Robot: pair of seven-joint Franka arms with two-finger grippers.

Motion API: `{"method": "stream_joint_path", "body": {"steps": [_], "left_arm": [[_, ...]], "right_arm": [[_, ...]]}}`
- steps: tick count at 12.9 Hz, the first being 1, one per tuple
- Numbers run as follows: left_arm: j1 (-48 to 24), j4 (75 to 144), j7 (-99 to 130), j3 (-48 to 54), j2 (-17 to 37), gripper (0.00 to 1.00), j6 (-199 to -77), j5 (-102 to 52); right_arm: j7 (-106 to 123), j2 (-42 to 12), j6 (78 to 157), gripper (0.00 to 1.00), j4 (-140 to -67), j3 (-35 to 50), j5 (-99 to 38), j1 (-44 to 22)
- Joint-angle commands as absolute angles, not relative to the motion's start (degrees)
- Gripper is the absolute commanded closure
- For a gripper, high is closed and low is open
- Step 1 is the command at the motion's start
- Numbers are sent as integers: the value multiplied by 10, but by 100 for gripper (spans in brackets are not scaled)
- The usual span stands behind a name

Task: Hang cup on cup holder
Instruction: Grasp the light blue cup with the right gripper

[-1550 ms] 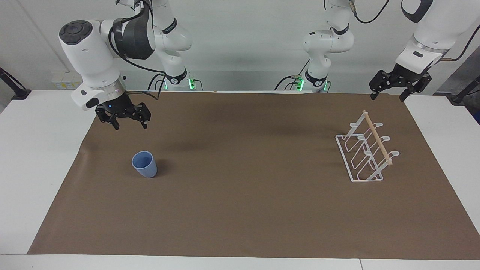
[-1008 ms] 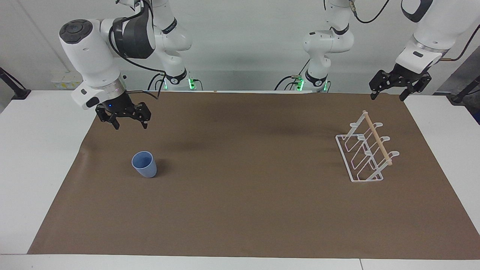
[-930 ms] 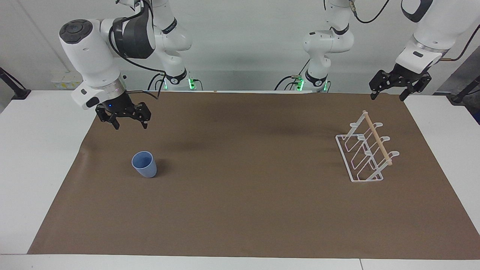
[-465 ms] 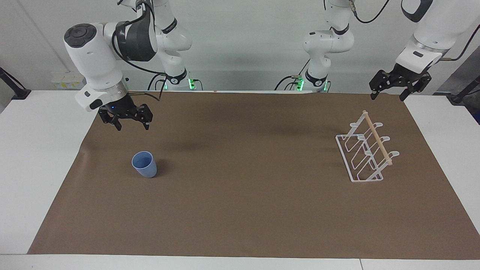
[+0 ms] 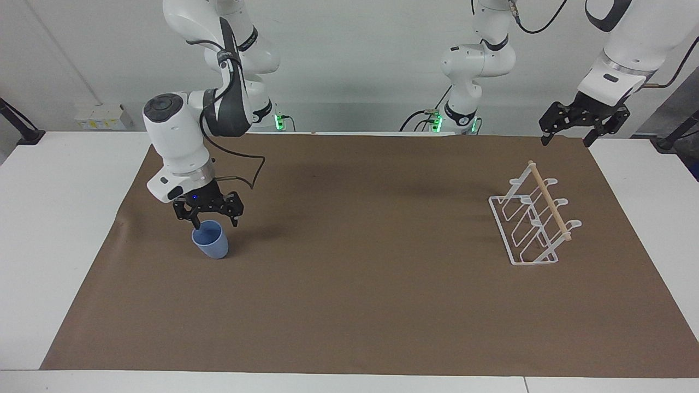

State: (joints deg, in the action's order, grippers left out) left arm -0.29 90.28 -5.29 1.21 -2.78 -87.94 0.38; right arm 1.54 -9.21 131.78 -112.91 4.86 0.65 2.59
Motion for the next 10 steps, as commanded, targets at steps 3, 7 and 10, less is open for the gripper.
{"method": "stream_joint_path", "body": {"steps": [3, 7, 10], "left_arm": [[-2, 917, -52, 11, -40, 0, -891, 0], [-2, 918, -50, 11, -40, 0, -884, 0], [-2, 918, -53, 12, -40, 0, -884, 0]], "right_arm": [[16, -110, 1395, 0, -1160, 49, -8, 28], [15, -121, 1412, 0, -1168, 49, -8, 27], [20, -121, 1411, 23, -1168, 49, -8, 27]]}}
